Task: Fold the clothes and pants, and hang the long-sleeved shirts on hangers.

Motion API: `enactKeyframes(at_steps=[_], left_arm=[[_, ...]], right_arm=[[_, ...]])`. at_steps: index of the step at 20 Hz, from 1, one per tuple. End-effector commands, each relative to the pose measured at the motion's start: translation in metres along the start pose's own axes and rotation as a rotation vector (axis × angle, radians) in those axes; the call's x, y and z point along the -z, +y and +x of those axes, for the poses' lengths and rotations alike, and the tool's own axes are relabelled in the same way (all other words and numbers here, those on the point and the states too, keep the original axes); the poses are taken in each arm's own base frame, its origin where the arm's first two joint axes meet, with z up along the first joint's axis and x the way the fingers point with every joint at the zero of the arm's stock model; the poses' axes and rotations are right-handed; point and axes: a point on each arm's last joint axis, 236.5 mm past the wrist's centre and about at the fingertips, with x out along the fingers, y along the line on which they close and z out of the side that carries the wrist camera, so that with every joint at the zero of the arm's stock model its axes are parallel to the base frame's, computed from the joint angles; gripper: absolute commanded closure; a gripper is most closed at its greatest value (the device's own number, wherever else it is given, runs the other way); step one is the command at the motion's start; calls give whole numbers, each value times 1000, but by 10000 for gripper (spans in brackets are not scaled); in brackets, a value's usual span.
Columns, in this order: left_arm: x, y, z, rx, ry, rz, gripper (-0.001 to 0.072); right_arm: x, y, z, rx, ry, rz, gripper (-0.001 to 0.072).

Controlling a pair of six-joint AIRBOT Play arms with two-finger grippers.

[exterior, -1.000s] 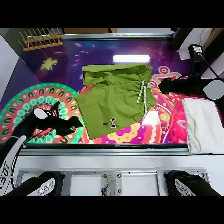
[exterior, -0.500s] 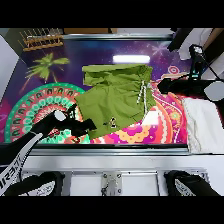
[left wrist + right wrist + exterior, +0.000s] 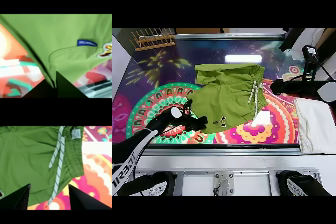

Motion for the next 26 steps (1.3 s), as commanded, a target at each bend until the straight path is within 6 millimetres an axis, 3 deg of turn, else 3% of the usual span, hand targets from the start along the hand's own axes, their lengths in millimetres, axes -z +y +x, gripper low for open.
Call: enactKeyframes(at_steps=[1, 4, 6, 7, 8, 9, 11, 14, 21, 23, 24, 25, 26], left_arm=[[-11, 27, -45, -65, -60, 34, 704], [-8, 42, -69, -92, -96, 36, 704], [-3, 44, -66, -92, -120, 41, 703], [2, 46, -61, -95, -118, 47, 704], [8, 47, -57, -99, -107, 53, 704], [13, 48, -54, -101, -98, 56, 704], [16, 49, -51, -104, -89, 57, 704], [16, 48, -52, -102, -88, 56, 704], [16, 48, -52, -102, -88, 56, 704], [16, 48, -52, -102, -88, 56, 704], [16, 48, -52, -102, -88, 56, 704], [16, 48, -52, -102, -89, 56, 703], [16, 48, -52, -102, -88, 56, 704]], right_arm=[[34, -37, 10, 69, 106, 67, 196], [86, -70, 41, 92, 224, 247, 196], [119, -74, 71, 56, 292, 368, 194], [132, -72, 86, 38, 315, 421, 121], [142, -70, 103, 18, 333, 482, 1], [150, -66, 118, -8, 352, 537, 2], [154, -56, 147, -71, 359, 610, 3], [145, -40, 180, -154, 301, 685, 4], [143, -22, 211, -162, 271, 626, 17], [144, -18, 212, -167, 271, 594, 268], [144, -17, 212, -169, 268, 572, 292], [144, -16, 212, -172, 267, 553, 371], [144, -16, 212, -175, 264, 531, 514]])
